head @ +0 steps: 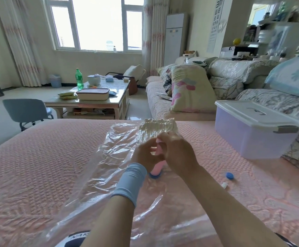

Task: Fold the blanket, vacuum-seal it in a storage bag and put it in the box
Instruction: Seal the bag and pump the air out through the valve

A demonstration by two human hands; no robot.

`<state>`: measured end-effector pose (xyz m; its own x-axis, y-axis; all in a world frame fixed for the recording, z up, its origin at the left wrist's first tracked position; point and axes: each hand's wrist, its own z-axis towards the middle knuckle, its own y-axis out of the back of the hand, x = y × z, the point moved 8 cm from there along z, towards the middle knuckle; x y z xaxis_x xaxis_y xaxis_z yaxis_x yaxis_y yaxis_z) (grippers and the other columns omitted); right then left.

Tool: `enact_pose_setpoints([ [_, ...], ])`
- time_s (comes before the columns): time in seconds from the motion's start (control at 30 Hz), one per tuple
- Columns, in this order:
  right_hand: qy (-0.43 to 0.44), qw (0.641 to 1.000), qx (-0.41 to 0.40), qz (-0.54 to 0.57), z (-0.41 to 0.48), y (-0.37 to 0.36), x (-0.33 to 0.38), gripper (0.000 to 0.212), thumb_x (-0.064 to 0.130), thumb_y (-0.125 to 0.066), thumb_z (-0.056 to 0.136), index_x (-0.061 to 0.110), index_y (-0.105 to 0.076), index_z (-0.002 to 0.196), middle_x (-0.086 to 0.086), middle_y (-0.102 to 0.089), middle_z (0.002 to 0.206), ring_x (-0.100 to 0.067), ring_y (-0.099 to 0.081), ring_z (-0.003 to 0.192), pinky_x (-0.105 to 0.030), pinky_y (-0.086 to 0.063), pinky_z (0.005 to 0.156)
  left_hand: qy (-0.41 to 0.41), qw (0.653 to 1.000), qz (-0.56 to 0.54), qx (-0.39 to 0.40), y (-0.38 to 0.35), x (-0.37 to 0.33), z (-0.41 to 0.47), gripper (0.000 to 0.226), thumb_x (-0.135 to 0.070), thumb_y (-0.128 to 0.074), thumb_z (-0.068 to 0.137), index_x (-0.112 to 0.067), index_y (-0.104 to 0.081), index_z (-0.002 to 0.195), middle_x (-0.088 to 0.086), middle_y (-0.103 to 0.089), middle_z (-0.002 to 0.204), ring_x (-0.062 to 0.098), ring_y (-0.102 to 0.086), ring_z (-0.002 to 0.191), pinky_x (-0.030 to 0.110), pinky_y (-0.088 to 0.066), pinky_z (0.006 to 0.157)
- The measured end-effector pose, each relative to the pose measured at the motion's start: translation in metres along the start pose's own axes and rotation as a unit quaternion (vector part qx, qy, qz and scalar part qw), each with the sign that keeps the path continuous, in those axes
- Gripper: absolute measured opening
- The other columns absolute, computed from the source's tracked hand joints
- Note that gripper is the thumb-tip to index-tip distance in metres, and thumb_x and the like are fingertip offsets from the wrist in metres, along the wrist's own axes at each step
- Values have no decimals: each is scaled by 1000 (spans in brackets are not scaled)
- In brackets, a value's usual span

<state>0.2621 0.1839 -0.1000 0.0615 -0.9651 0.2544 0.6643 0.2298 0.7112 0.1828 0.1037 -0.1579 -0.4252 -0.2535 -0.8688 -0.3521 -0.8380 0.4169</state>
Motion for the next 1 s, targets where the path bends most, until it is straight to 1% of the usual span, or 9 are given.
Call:
enact_pose_setpoints([
  [0.1, 22, 1000, 12, 11, 2, 13, 0, 12, 15, -62, 93, 19, -70, 101, 0, -67, 98, -36, -60, 104, -43, -53, 83, -10, 1000, 19, 1, -3, 0, 0, 43, -48, -73, 55, -47, -65, 97, -18, -72, 87, -3, -67, 86, 25, -54, 73],
  [0.17, 38, 999, -7, 22, 6, 28, 7, 12, 11, -62, 92, 17, -70, 98, 0, -68, 97, -36, -59, 101, -46, -54, 79, -15, 999, 29, -10, -1, 0, 0, 47, -42, -79, 60, -44, -65, 105, -21, -69, 87, 0, -66, 87, 25, -54, 76],
  [0.27, 69, 993, -86, 37, 15, 62, 18, 12, 6, -63, 92, 13, -71, 97, -1, -70, 96, -26, -59, 90, -37, -52, 73, -19, 999, 33, -8, -1, 4, 1, 47, -31, -84, 65, -42, -65, 106, -25, -67, 87, 0, -65, 87, 27, -53, 81],
  [0.47, 117, 966, -217, 73, 23, 111, 29, 13, 3, -57, 94, 14, -64, 95, 6, -61, 94, -10, -46, 89, -16, -34, 80, -15, 1000, 21, -6, -3, 8, 0, 46, -30, -87, 62, -48, -64, 98, -20, -71, 93, -1, -64, 89, 28, -52, 83],
  [0.57, 95, 979, -169, 63, 21, 85, 26, 17, 7, -51, 96, 14, -65, 103, 5, -61, 103, -14, -47, 96, -17, -35, 84, -13, 1000, 17, -7, -6, 11, 0, 45, -29, -87, 62, -45, -65, 98, -20, -71, 90, 0, -65, 89, 27, -51, 84],
  [0.73, -19, 995, 100, 16, 1, 3, -5, 25, 3, -57, 94, 6, -71, 113, -10, -56, 140, -33, -54, 127, -44, -45, 106, -6, 1000, 5, -13, -10, 8, -4, 49, -47, -73, 57, -49, -62, 105, -14, -72, 91, 3, -66, 91, 34, -54, 86],
  [0.83, 5, 995, 100, 4, 0, 4, -2, 21, 4, -58, 93, 8, -71, 109, -10, -64, 126, -32, -62, 110, -48, -46, 103, -20, 1000, 4, -8, -15, 4, -6, 56, -54, -65, 57, -47, -56, 112, -6, -72, 97, 13, -67, 97, 39, -54, 87],
  [0.93, 22, 998, 58, 8, 6, 23, 6, 12, 5, -58, 94, 7, -69, 98, -8, -69, 96, -31, -61, 86, -51, -48, 97, -9, 1000, 11, -13, -14, 8, -4, 50, -43, -76, 67, -43, -57, 113, -3, -72, 104, 20, -65, 101, 40, -53, 88],
  [1.0, 25, 999, 27, 28, 12, 39, 11, 11, 5, -59, 95, 9, -70, 96, -6, -70, 92, -30, -62, 83, -45, -50, 92, -1, 1000, 19, -20, -11, 10, -3, 50, -37, -78, 70, -47, -55, 113, -2, -71, 106, 23, -64, 103, 41, -52, 89],
])
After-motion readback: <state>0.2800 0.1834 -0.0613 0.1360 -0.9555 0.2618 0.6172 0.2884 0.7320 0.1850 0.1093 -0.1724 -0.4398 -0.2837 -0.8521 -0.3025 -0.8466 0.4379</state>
